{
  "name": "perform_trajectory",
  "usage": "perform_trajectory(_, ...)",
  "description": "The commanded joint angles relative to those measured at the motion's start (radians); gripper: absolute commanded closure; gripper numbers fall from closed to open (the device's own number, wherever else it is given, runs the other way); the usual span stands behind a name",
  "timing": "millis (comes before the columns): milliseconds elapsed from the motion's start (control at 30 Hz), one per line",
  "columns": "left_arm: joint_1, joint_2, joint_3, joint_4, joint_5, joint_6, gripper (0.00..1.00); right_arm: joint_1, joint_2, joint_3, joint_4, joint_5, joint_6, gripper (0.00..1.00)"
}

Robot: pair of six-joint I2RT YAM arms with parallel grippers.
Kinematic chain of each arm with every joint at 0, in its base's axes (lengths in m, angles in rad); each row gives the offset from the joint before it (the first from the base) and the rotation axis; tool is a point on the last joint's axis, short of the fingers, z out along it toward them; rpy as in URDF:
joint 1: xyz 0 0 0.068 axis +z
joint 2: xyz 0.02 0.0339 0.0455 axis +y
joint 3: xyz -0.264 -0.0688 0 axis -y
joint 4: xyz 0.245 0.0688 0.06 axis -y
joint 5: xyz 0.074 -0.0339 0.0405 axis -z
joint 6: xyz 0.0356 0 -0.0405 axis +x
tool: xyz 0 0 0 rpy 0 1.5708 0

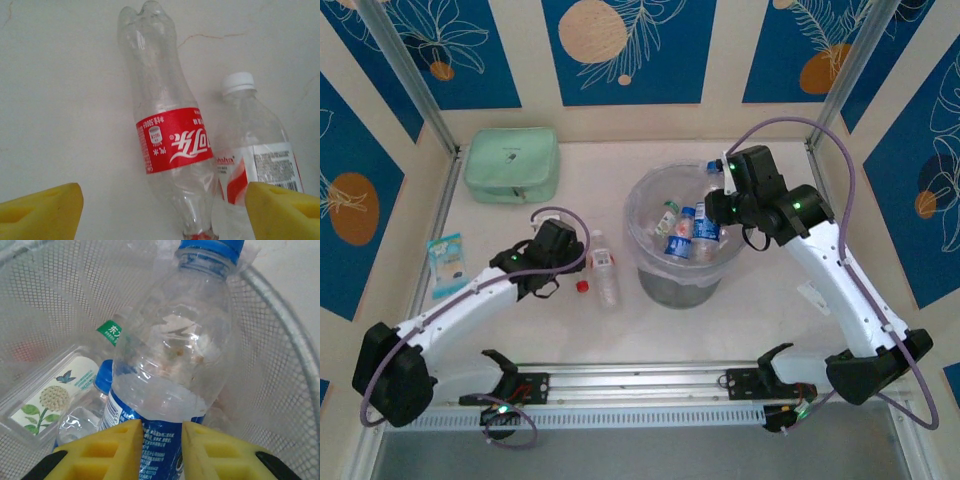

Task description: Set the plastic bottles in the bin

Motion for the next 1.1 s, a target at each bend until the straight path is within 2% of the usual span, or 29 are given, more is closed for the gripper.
perform_trajectory(0,0.028,0.042,-0.029,0.08,0.014,-0.021,0.15,0.017,-0.004,0.018,-0.165,-0.074,0.034,0.72)
perform_trajectory(33,0.033,0.055,-0.035,0.099,0.023,-0.025,0.15,0.019,-0.012,0.022,-0.161,-0.066,0.036,0.7)
perform_trajectory(133,0.039,0.098,-0.044,0.138,0.029,-0.032,0.11,0.007,-0.038,0.048,-0.11,-0.005,0.025,0.56)
perform_trajectory(267,0.047,0.157,-0.056,0.188,0.034,-0.045,0.08,-0.027,0.001,0.104,-0.073,0.026,0.005,0.3)
perform_trajectory(333,0.05,0.18,-0.062,0.215,0.037,-0.048,0.07,-0.032,0.034,0.11,-0.05,0.02,-0.004,0.25)
perform_trajectory(433,0.057,0.211,-0.068,0.239,0.033,-0.048,0.07,-0.033,0.084,0.111,-0.006,0.01,-0.015,0.24)
perform_trajectory(633,0.078,0.259,-0.096,0.29,0.041,-0.068,0.16,-0.036,0.139,0.107,0.008,0.029,-0.039,0.29)
perform_trajectory(800,0.081,0.313,-0.094,0.33,0.066,-0.08,0.19,-0.044,0.071,-0.008,0.015,-0.019,-0.015,0.37)
perform_trajectory(933,0.085,0.332,-0.102,0.363,0.083,-0.098,0.26,-0.044,-0.004,-0.109,0.039,-0.057,0.03,0.46)
perform_trajectory(1067,0.085,0.329,-0.098,0.346,0.082,-0.111,0.3,-0.048,-0.085,-0.158,0.054,-0.114,0.044,0.46)
